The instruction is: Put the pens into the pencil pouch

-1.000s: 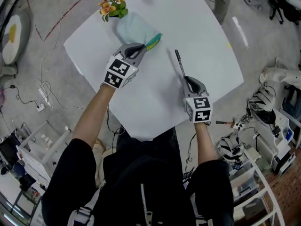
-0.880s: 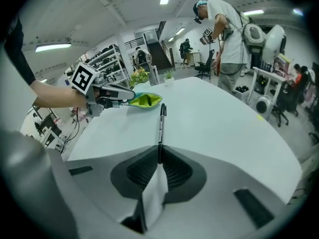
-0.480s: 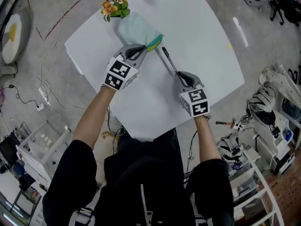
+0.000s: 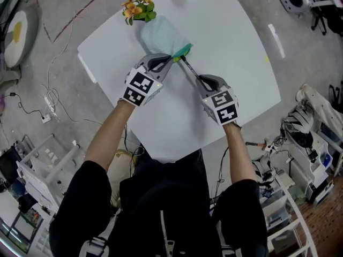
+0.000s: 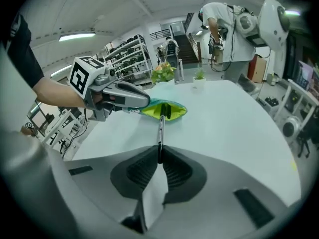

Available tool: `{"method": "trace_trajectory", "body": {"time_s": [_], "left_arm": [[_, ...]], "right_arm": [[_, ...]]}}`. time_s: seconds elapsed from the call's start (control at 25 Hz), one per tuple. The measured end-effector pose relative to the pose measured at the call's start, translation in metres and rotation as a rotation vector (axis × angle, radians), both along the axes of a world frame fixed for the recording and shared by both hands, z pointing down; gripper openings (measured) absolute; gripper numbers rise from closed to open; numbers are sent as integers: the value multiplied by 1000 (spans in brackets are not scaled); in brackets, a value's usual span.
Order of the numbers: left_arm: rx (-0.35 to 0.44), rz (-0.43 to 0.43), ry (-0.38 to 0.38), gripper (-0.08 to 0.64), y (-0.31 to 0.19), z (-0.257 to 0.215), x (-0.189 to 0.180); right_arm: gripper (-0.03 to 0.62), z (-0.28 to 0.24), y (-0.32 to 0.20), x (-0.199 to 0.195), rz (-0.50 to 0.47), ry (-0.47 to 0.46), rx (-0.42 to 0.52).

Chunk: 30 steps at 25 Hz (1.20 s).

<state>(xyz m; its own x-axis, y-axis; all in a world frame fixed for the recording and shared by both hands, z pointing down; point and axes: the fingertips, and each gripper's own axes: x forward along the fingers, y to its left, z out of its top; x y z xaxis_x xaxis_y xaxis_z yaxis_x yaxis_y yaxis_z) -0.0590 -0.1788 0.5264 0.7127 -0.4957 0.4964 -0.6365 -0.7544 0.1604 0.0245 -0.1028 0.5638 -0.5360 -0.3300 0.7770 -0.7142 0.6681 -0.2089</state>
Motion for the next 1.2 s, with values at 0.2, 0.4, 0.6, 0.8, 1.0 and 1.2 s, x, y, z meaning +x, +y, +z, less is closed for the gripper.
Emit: {"method": "trace_trajectory", "body": {"time_s": [0.2, 0.4, 0.6, 0.8, 1.0, 1.2], "left_arm": [[1, 5, -2, 34, 1, -3, -1], [-20, -9, 20, 34, 2, -5, -3], [-32, -22, 38, 34, 3, -6, -5], [-34, -21, 37, 34, 5, -5, -5], [-33, -15, 45, 34, 5, -6, -6], [-40, -11, 40, 34, 9, -5, -9]], "right_arm": [[41, 0, -16, -18, -40, 5, 18], [41, 0, -33, -33, -49, 2, 25], [41, 2, -43, -42, -55, -4, 25], [41, 3, -53, -51, -61, -8, 34], [41, 5, -64, -63, -47, -22, 53], [41, 1, -70, -70, -67, -37, 102]]}}
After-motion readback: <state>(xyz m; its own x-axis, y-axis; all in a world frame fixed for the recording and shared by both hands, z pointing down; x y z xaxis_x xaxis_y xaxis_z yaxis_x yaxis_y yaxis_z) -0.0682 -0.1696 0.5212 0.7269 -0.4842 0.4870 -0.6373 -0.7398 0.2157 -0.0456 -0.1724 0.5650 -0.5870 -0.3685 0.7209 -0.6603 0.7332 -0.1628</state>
